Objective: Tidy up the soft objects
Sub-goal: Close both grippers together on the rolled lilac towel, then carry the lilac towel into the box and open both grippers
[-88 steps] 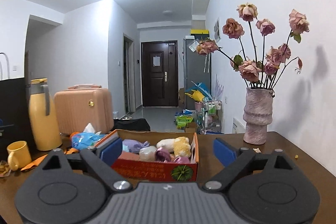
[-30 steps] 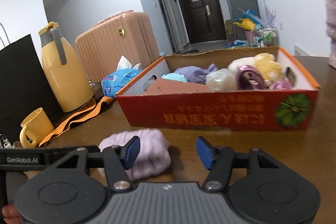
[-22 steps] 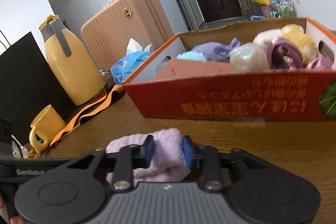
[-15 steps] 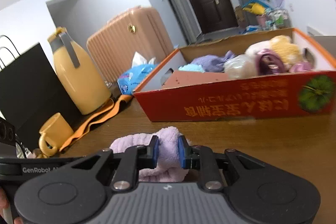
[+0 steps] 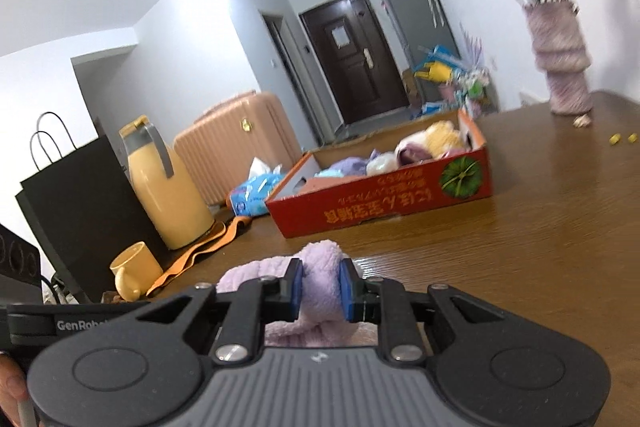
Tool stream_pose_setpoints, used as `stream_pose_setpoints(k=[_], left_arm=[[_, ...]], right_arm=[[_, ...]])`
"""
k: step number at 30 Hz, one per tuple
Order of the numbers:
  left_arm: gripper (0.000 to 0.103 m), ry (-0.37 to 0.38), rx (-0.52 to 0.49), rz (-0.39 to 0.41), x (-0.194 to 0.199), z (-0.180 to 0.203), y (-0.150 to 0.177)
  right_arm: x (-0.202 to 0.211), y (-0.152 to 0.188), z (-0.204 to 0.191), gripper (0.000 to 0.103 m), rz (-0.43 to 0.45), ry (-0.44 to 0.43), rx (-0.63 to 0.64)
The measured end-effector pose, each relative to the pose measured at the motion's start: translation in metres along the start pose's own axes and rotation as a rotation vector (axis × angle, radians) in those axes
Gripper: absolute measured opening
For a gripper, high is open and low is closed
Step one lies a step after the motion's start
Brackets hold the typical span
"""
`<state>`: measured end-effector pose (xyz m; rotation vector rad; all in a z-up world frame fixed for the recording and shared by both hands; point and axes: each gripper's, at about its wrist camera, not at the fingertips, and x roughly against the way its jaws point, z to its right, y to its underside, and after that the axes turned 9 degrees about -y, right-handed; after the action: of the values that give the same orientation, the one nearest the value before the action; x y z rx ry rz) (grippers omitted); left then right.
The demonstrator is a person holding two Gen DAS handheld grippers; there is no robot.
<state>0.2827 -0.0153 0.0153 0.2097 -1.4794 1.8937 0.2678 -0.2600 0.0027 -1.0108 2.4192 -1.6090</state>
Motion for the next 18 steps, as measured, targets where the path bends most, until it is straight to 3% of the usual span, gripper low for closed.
stream_pose_setpoints(k=[10,14,18], left_arm=[[0.028,0.008,-0.058,0.058,0.03,0.03,0.003],[0.028,0.01,-0.073,0.061,0.019,0.032,-0.012],[0.028,0.034,-0.075,0.072,-0.01,0.034,-0.047]], right_arm=[[0.042,-0.003,-0.016,0.019,0.068,-0.01,0.036],[0.035,-0.013,-0.011,0.019,0.08,-0.005,0.049],[0.016,-0.042,0.003,0.019,0.107,0.012,0.084]])
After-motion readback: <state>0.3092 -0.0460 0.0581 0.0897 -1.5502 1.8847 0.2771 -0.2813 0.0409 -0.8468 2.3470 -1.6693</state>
